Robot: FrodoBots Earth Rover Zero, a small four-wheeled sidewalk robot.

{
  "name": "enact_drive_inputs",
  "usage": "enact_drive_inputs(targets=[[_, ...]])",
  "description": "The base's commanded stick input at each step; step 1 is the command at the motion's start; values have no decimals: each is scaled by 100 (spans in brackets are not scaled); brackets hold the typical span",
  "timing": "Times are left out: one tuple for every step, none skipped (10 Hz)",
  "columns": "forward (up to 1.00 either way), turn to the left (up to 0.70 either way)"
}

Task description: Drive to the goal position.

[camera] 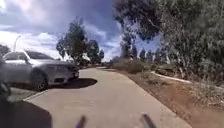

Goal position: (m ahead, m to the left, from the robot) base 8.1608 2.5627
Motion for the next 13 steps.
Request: enact_drive_inputs(targets=[[100,0],[100,0],[100,0],[100,0],[100,0],[100,0],[100,0],[100,0],[100,0],[100,0],[100,0],[100,0],[100,0]])
